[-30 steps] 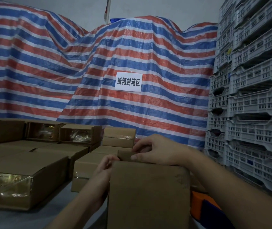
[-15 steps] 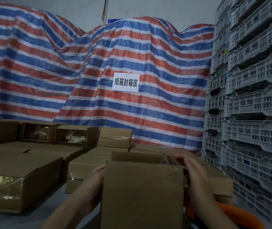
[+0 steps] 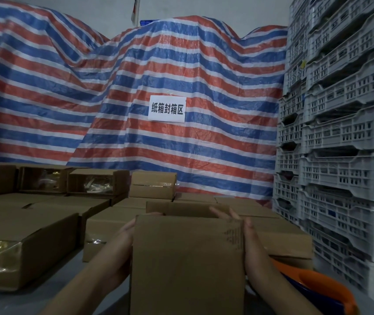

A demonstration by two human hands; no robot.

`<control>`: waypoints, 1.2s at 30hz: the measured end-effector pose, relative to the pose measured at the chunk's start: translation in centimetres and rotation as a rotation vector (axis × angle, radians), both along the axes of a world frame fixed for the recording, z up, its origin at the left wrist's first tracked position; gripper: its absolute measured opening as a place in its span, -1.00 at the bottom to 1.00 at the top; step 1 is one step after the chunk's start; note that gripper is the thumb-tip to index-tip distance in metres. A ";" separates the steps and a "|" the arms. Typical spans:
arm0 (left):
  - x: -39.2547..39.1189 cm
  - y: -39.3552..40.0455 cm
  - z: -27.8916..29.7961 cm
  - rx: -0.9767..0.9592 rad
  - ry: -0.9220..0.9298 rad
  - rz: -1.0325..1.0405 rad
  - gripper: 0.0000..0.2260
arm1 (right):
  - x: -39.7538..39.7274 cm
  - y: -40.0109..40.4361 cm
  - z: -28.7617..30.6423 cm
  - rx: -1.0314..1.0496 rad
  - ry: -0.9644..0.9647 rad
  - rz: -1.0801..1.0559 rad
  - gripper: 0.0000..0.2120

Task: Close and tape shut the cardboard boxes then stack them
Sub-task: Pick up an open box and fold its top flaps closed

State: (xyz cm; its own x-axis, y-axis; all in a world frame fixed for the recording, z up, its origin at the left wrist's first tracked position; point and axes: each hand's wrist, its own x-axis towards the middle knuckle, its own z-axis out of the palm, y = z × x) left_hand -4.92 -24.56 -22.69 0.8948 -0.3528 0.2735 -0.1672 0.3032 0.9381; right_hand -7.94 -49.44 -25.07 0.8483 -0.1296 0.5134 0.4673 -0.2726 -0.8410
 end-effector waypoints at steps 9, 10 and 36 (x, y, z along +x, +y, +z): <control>0.2 -0.2 -0.9 0.054 -0.043 0.141 -0.80 | -0.4 -0.6 0.0 0.056 0.089 -0.065 -0.04; 0.4 0.0 -1.0 0.062 -0.044 0.167 -0.69 | -0.6 -0.4 0.1 0.043 0.076 -0.062 -0.13; 1.3 0.0 -0.3 0.175 0.028 0.125 -0.80 | -2.0 0.1 1.3 0.087 -0.006 -0.034 -0.64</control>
